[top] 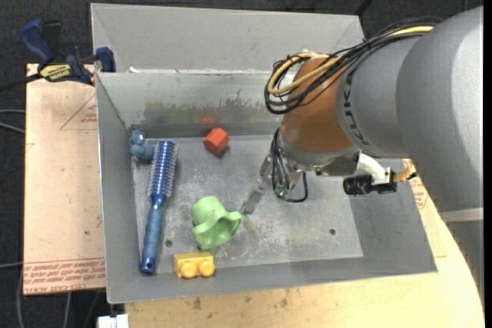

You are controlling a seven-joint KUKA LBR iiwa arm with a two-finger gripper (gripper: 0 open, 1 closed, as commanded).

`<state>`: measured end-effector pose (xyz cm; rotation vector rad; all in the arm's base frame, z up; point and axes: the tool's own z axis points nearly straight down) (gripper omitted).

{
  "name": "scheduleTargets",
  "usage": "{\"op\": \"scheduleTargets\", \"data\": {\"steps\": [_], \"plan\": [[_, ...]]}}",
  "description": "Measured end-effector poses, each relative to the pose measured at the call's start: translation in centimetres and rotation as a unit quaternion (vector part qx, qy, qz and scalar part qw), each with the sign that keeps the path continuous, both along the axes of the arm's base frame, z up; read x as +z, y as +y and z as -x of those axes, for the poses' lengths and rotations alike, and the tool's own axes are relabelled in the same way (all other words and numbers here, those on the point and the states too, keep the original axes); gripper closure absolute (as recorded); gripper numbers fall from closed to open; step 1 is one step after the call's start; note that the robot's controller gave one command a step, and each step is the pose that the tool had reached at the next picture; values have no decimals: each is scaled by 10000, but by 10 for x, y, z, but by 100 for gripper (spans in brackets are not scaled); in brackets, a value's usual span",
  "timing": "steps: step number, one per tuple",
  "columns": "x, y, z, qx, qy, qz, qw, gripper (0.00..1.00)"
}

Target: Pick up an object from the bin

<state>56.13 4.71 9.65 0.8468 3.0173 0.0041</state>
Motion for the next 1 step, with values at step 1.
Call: {"op": "scheduleTargets", "data": {"steps": [1], "plan": [[17,-2,7,-899,28,-5,9960,0]]}}
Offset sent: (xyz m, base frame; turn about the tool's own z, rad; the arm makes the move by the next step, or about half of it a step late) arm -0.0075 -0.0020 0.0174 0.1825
